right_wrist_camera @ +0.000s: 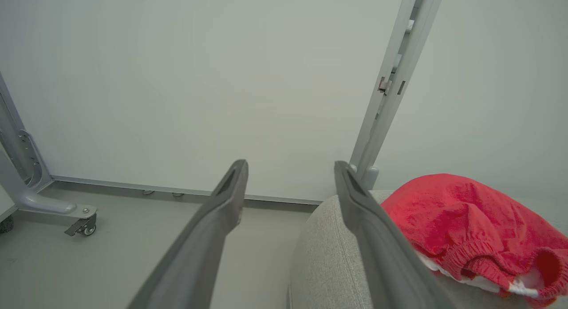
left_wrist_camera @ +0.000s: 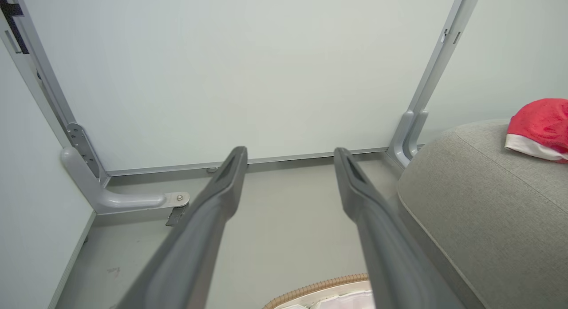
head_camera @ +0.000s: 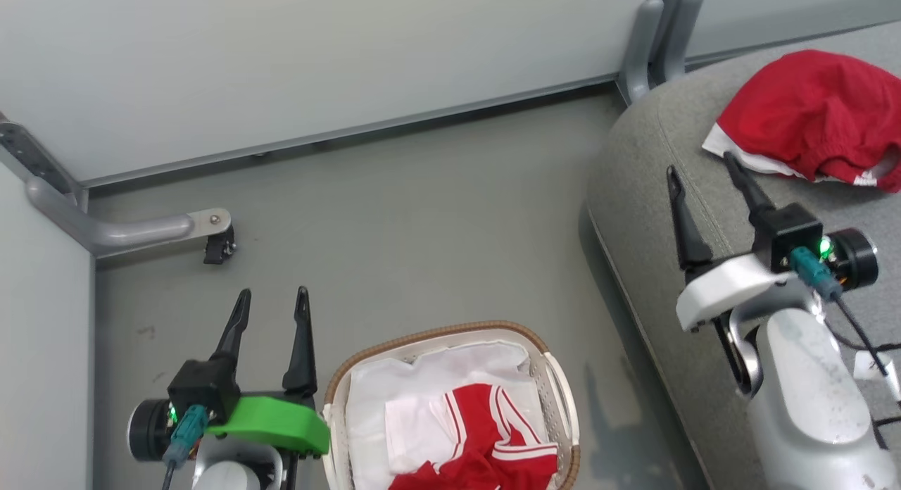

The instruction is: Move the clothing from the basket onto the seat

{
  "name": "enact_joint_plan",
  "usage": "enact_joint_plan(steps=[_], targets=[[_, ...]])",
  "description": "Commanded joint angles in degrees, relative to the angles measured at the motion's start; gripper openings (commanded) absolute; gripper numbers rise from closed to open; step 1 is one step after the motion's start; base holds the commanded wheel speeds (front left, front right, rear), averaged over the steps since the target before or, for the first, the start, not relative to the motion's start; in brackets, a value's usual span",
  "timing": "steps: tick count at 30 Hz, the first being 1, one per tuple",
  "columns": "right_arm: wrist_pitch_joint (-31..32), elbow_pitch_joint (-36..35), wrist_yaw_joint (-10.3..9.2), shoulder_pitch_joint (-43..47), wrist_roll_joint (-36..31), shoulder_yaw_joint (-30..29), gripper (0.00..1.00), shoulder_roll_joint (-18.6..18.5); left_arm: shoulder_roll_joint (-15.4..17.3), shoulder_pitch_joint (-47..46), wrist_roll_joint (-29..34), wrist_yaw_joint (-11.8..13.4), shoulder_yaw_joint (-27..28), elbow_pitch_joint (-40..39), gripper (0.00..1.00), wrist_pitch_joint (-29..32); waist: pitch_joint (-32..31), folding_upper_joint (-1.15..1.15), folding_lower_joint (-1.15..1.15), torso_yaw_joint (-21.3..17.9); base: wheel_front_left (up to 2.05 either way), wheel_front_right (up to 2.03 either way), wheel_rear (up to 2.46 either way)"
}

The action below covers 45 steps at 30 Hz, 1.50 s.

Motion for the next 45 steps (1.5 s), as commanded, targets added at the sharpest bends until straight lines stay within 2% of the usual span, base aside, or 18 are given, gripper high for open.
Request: enact_joint_plan(steps=[1, 7, 13, 17, 25, 45], targets=[[-0.1, -0.5, -0.08, 2.4, 0.6, 0.3, 1.00, 0.3, -0.1, 2.0, -0.3, 0.1, 0.9, -0.4, 1.00, 0.0, -4.4, 0.00, 0.00, 3.7, 0.00, 0.00, 0.00], [-0.1, -2.8, -0.08, 10.0, 2.4, 0.8, 1.00, 1.6, -0.4, 7.1, 0.4, -0.7, 3.6, -1.1, 1.00, 0.0, -7.3, 0.00, 0.00, 5.1, 0.00, 0.00, 0.00], [-0.1, -5.3, -0.08, 15.5, 7.2, 1.4, 1.00, 1.6, -0.6, 9.7, 0.1, -1.1, 4.7, -2.2, 1.00, 0.0, -8.3, 0.00, 0.00, 5.6, 0.00, 0.00, 0.00], [-0.1, -5.6, -0.08, 17.9, 7.9, 2.5, 1.00, 1.6, -0.6, 10.7, -0.9, -0.7, 4.9, -2.5, 1.00, 0.0, -8.5, 0.00, 0.00, 5.4, 0.00, 0.00, 0.00], [-0.1, -5.6, -0.08, 18.8, 7.8, 3.0, 1.00, 1.6, -0.6, 11.4, -1.1, -0.2, 4.9, -2.6, 1.00, 0.0, -8.8, 0.00, 0.00, 4.6, 0.00, 0.00, 0.00], [-0.1, -5.6, -0.08, 18.2, 8.1, 3.0, 1.00, 1.6, -0.6, 10.0, -0.4, -0.9, 4.5, -1.7, 1.00, 0.0, -8.8, 0.00, 0.00, 4.6, 0.00, 0.00, 0.00]])
